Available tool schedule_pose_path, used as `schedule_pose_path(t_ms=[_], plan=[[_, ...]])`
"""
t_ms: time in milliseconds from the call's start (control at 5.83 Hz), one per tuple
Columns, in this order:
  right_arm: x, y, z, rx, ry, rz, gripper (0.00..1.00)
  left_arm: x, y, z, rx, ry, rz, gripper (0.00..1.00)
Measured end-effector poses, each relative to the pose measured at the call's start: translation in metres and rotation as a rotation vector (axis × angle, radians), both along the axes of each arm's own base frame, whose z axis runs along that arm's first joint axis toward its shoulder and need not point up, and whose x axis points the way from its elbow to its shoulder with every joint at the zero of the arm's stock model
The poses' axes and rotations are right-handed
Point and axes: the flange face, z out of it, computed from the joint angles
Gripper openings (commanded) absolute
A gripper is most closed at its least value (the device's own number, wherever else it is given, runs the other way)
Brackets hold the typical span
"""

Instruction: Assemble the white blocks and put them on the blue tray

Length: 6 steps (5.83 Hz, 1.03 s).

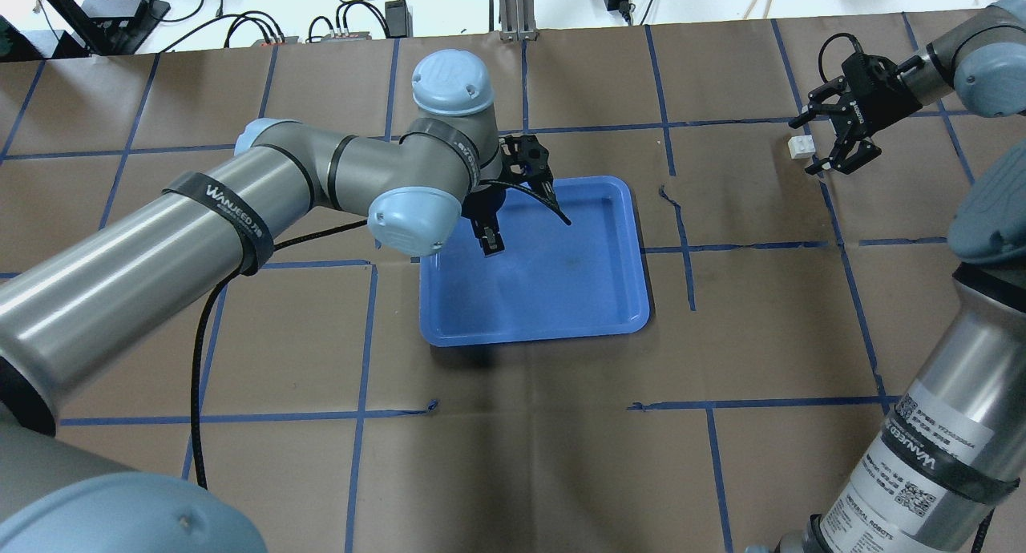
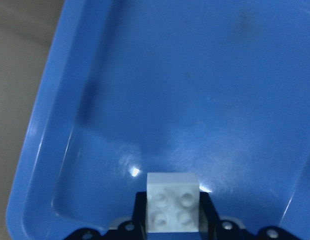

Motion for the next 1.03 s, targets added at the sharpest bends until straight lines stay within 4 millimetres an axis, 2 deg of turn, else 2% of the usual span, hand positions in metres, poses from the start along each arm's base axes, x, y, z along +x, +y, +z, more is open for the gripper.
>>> schedule_pose_path(t_ms=[171, 343, 514, 686, 857, 1029], plan=[[-0.001, -0.001, 0.002, -0.005, 0.003, -0.002, 0.69, -0.016, 0.005, -0.012, -0.005, 0.003, -0.078, 0.14], [-0.001, -0.001, 0.003, -0.006, 0.004, -0.004, 0.65, -0.026, 0.007, -0.025, -0.009, 0.005, -0.129, 0.16], [-0.001, -0.002, 0.004, -0.008, 0.006, -0.004, 0.58, -0.029, 0.008, -0.036, -0.002, 0.003, -0.147, 0.21], [-0.002, -0.003, 0.005, -0.019, 0.014, -0.005, 0.51, -0.030, 0.009, -0.045, 0.009, -0.001, -0.149, 0.87], [-0.003, -0.005, 0.005, -0.032, 0.025, -0.006, 0.41, -0.029, 0.012, -0.051, 0.019, -0.005, -0.146, 0.94], [-0.003, -0.005, 0.005, -0.037, 0.029, -0.006, 0.32, -0.028, 0.015, -0.055, 0.019, -0.004, -0.145, 0.94]])
